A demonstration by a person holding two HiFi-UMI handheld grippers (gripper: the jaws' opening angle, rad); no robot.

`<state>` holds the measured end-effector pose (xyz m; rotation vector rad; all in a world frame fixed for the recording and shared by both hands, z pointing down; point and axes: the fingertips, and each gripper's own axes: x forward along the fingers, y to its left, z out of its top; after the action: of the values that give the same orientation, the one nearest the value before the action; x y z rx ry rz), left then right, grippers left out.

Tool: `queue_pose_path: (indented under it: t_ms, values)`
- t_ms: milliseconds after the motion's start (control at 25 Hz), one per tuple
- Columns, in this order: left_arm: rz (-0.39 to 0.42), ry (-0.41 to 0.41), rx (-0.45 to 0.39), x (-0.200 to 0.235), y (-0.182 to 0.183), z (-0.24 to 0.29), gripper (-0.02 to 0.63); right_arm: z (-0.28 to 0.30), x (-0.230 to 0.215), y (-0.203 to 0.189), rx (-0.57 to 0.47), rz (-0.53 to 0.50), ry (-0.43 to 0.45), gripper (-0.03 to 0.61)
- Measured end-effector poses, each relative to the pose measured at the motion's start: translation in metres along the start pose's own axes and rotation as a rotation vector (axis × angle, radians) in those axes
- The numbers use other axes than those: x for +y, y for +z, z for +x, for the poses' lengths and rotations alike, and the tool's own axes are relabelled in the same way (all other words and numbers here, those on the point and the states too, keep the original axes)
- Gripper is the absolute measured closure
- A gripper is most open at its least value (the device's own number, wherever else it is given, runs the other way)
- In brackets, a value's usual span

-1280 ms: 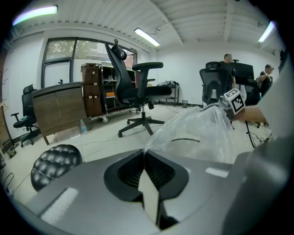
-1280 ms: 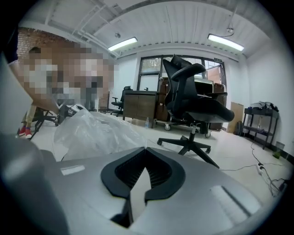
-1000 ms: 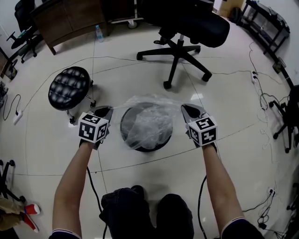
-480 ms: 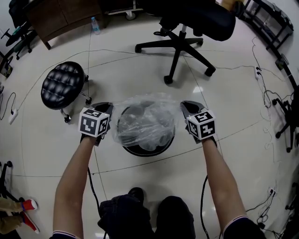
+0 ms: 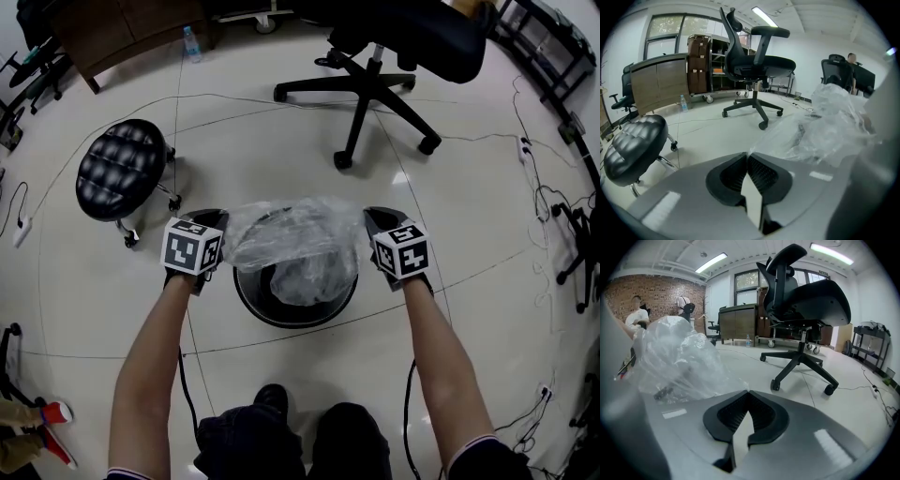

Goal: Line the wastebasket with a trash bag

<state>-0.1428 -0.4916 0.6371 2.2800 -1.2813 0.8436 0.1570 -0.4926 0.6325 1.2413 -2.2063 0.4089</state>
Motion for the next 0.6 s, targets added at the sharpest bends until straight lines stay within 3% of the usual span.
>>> queue_pose_path:
  t_ms: [600]
  values:
    - [-0.008,-0.037,0.066,-0.028,-0.062,-0.019,0.603,-0.017,0.034,-0.050,0.050,-0.007,0.068,0.577]
